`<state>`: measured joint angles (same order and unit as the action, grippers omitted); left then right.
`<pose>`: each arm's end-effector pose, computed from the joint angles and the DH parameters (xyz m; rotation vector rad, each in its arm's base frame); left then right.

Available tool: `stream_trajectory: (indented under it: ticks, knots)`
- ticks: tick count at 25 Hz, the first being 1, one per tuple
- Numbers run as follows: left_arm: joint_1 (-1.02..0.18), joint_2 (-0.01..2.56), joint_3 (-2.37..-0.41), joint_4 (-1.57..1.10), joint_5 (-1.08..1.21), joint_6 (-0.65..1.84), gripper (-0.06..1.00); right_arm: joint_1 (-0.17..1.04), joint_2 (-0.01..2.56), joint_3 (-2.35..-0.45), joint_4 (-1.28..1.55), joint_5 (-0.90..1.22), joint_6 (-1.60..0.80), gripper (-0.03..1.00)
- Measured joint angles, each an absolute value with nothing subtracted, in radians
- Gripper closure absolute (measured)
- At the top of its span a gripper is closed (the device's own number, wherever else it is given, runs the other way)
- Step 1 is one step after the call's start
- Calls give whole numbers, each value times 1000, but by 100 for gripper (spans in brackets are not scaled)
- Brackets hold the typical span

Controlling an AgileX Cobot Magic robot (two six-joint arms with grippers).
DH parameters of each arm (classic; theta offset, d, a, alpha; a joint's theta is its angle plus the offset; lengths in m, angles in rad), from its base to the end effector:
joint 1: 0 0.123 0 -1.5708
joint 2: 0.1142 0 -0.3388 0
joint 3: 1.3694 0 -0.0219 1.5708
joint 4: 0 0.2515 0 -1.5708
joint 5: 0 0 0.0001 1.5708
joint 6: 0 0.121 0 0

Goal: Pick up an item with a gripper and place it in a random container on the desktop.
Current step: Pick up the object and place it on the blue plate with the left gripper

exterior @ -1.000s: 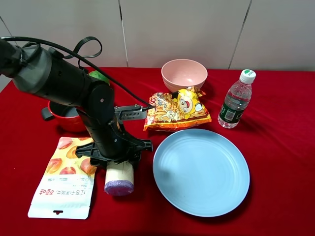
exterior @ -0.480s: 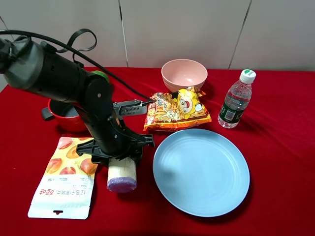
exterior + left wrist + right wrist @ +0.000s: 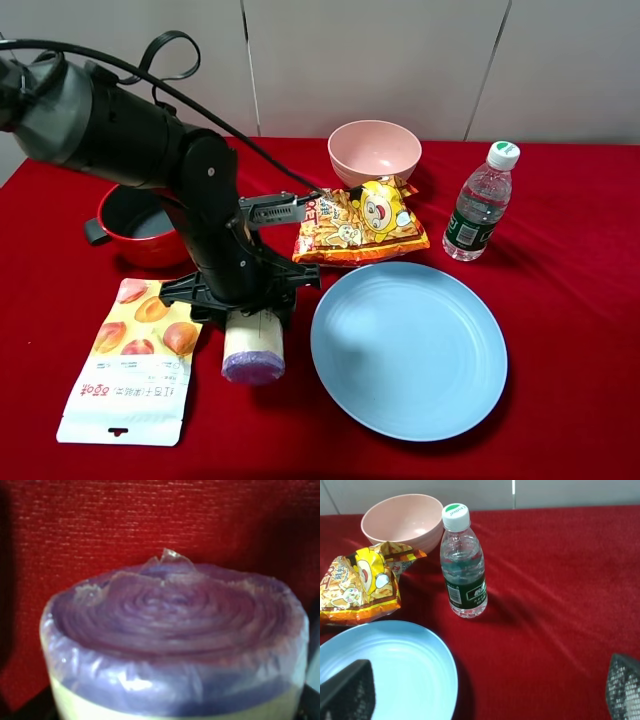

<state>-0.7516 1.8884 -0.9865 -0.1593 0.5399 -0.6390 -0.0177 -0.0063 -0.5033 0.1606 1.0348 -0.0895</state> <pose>0.2539 -0.2508 0.1451 -0.0230 3.0207 -0.3218 -0.0320 0.0172 0.2686 -0.0776 1.9993 0.1223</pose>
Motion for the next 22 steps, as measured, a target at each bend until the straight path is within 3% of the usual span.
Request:
stream_trajectory:
  ticks: [11,22]
  knots:
    - [-752,1804,-1014,-157,616,-638,32,-18,-6,-503,161,1035,-90,28]
    - [-752,1802,-1166,-138,769,-602,32,-18,-6,-503,161,1035,-90,28]
